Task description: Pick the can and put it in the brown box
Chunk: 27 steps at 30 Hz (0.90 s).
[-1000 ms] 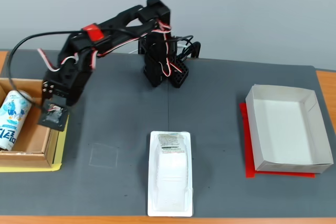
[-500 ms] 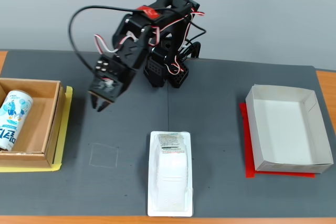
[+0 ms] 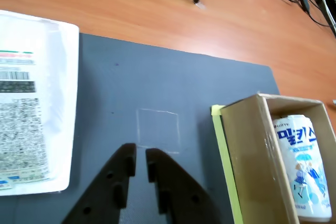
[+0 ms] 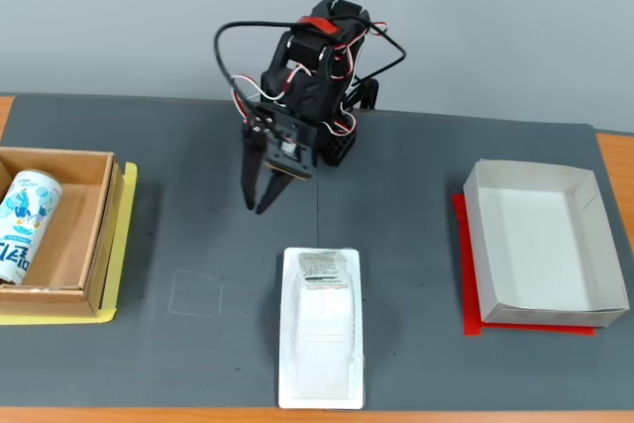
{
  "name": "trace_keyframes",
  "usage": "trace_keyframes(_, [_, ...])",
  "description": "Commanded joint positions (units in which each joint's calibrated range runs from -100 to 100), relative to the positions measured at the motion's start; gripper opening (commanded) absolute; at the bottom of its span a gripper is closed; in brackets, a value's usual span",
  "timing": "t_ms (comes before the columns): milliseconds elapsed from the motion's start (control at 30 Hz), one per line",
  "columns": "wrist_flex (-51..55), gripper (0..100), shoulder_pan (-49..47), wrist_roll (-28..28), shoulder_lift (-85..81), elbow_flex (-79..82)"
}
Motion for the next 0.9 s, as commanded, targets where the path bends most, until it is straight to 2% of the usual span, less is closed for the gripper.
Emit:
trace_keyframes(0, [-0.4, 2, -4.1, -0.2, -4.8, 2.1])
trace_keyframes(467, [-0.6, 2, -16.4, -0.2, -22.1, 21.5])
trace_keyframes(800, [0.3, 2, -16.9, -0.3, -25.6, 33.1])
trace_keyframes(867, [2.6, 2, -16.7, -1.9, -25.6, 32.7])
